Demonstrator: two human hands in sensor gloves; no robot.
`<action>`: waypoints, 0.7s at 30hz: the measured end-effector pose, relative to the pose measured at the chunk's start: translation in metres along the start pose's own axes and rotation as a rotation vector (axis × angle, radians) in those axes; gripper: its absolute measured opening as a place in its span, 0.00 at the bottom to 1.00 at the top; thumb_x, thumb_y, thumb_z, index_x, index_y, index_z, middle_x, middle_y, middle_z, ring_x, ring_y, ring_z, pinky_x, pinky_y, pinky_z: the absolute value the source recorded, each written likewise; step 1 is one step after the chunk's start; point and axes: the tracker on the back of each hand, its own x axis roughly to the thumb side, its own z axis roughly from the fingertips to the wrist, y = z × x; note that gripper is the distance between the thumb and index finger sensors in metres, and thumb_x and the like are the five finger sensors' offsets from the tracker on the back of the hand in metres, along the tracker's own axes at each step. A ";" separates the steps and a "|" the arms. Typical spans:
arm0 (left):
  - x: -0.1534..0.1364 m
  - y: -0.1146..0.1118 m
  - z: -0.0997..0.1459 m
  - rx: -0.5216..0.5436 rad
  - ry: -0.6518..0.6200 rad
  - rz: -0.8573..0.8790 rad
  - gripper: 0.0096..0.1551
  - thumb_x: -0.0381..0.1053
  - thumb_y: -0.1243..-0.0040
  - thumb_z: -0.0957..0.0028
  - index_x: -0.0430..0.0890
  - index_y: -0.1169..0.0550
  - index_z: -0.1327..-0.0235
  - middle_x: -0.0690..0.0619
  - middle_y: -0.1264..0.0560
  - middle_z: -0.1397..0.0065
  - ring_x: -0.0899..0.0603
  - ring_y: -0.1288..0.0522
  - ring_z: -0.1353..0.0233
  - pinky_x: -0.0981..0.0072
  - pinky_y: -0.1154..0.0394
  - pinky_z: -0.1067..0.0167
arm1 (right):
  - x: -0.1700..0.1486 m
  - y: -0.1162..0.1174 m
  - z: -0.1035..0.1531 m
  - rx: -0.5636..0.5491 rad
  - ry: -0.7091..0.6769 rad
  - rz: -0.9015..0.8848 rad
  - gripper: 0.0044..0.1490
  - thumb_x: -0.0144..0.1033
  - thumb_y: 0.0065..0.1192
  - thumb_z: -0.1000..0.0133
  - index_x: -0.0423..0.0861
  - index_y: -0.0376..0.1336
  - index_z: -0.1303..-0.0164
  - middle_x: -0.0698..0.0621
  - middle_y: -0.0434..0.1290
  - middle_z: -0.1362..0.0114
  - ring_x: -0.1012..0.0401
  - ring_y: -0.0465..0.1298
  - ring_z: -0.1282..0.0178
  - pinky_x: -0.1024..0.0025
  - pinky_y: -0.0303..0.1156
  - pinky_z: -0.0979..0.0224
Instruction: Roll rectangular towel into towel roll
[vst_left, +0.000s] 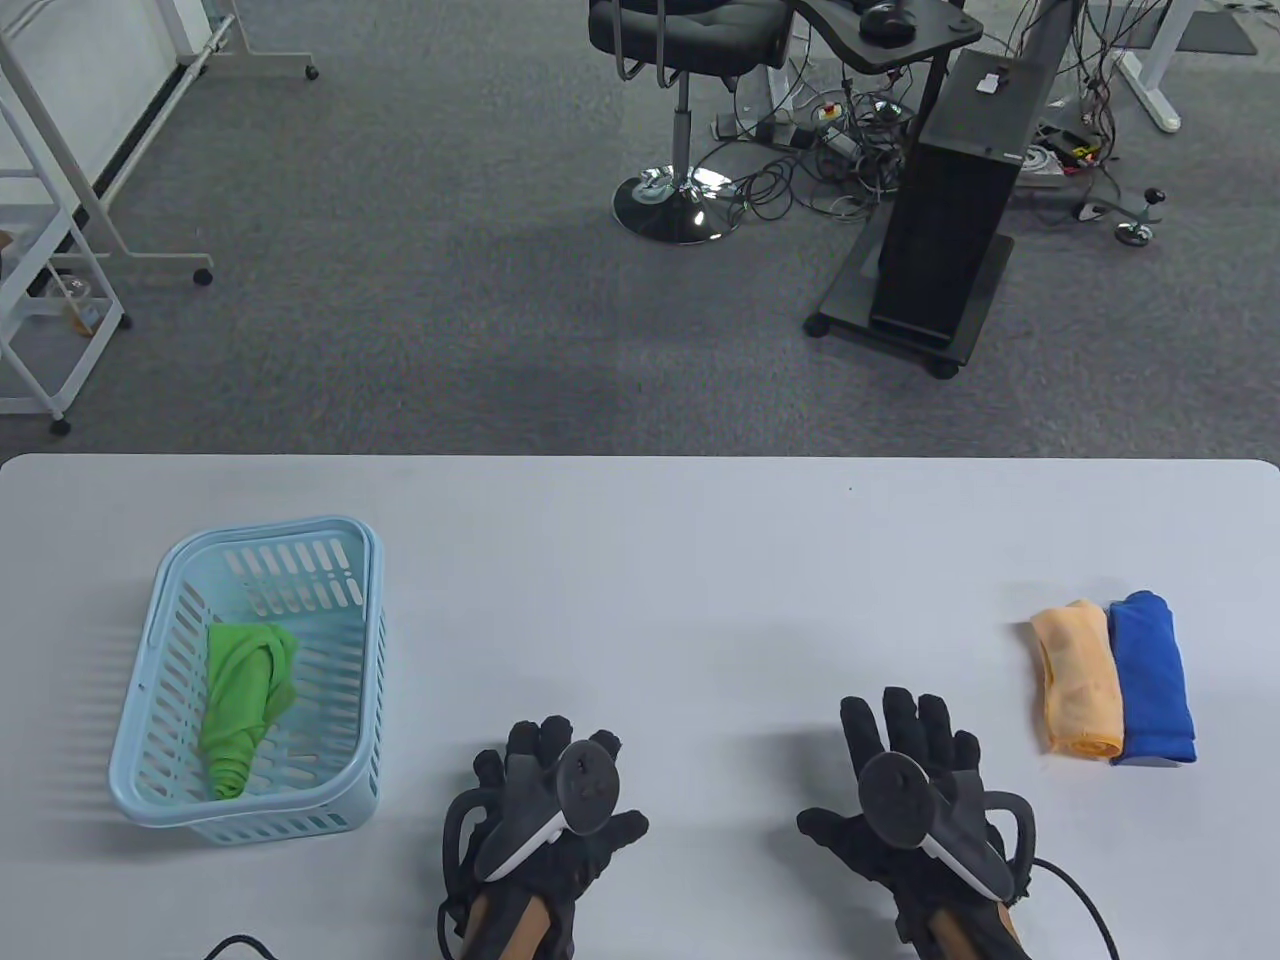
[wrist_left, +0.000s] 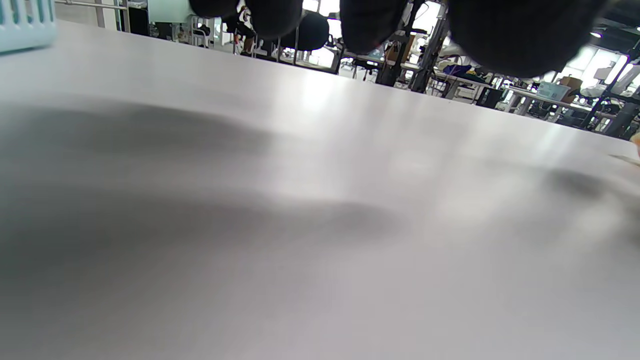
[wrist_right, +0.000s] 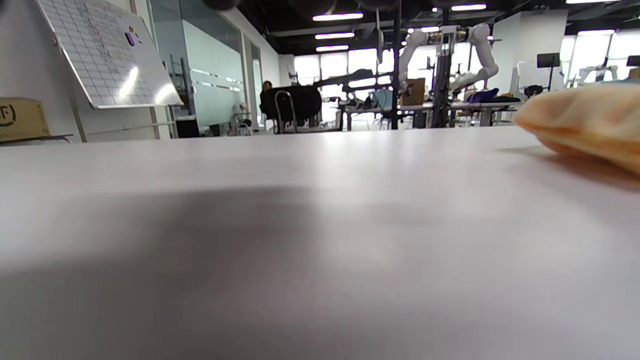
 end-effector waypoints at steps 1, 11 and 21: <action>0.000 0.000 -0.001 0.006 0.014 -0.002 0.48 0.69 0.45 0.60 0.59 0.37 0.21 0.40 0.46 0.15 0.28 0.50 0.17 0.22 0.53 0.30 | 0.000 0.001 0.000 0.006 0.001 0.006 0.71 0.78 0.58 0.73 0.56 0.39 0.22 0.44 0.38 0.18 0.42 0.41 0.18 0.32 0.44 0.23; 0.008 0.014 0.008 0.073 0.014 0.012 0.39 0.63 0.45 0.56 0.57 0.27 0.27 0.41 0.35 0.18 0.28 0.43 0.18 0.22 0.51 0.31 | 0.002 0.006 0.000 0.067 -0.003 0.009 0.67 0.73 0.57 0.69 0.53 0.42 0.22 0.43 0.40 0.18 0.41 0.40 0.18 0.32 0.42 0.24; 0.008 0.081 0.002 0.078 -0.019 0.042 0.35 0.56 0.42 0.56 0.55 0.22 0.30 0.45 0.34 0.17 0.28 0.46 0.17 0.24 0.52 0.29 | -0.001 0.010 0.000 0.123 0.006 -0.028 0.63 0.68 0.57 0.66 0.51 0.44 0.22 0.42 0.41 0.19 0.41 0.39 0.19 0.31 0.38 0.25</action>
